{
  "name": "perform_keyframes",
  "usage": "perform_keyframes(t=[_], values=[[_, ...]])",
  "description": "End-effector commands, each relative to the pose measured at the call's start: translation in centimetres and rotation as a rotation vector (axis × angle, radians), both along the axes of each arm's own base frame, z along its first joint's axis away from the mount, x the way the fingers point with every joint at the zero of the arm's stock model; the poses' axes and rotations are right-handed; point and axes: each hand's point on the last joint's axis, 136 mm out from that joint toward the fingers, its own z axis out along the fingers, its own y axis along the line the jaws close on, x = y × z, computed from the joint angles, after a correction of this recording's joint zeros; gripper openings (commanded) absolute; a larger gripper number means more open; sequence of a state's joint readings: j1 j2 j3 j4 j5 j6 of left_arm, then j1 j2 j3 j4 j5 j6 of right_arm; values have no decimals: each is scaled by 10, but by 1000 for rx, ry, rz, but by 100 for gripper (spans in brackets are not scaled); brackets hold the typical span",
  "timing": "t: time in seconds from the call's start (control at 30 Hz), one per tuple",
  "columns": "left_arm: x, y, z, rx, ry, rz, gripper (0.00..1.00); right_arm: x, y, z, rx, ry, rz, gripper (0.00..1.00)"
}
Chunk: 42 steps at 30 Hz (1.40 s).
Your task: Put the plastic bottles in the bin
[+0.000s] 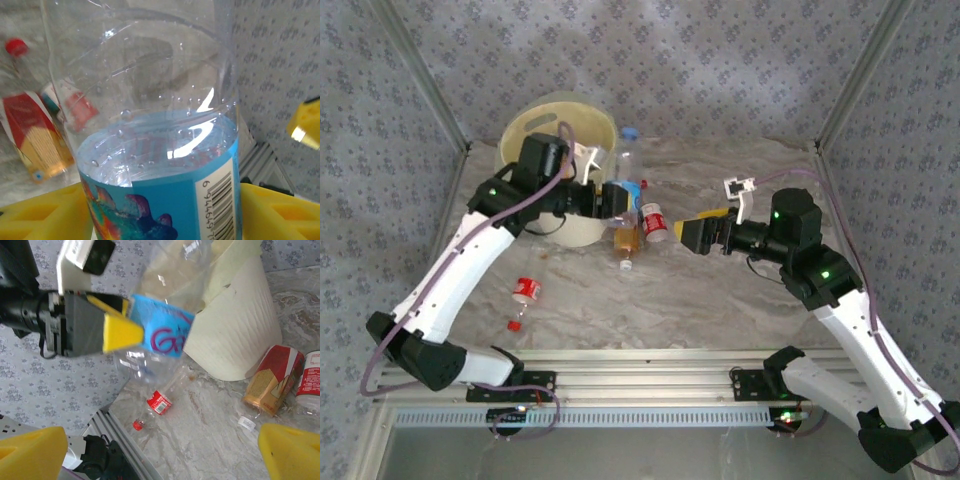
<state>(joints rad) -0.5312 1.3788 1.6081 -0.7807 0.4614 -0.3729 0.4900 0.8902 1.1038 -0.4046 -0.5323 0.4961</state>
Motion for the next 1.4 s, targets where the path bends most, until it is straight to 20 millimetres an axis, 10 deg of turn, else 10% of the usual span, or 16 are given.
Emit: perform_keyframes(t=[0.0, 0.33, 0.83, 1.37], values=[[11, 11, 31, -13, -65, -2, 69, -8, 0, 20, 9, -62, 24, 100], [73, 71, 71, 96, -198, 147, 69, -7, -2, 18, -2, -60, 18, 100], [125, 106, 8, 410, -152, 196, 69, -6, -3, 11, -10, -45, 5, 100], [132, 101, -31, 432, -62, 168, 77, -3, -5, 3, -26, -28, -8, 100]])
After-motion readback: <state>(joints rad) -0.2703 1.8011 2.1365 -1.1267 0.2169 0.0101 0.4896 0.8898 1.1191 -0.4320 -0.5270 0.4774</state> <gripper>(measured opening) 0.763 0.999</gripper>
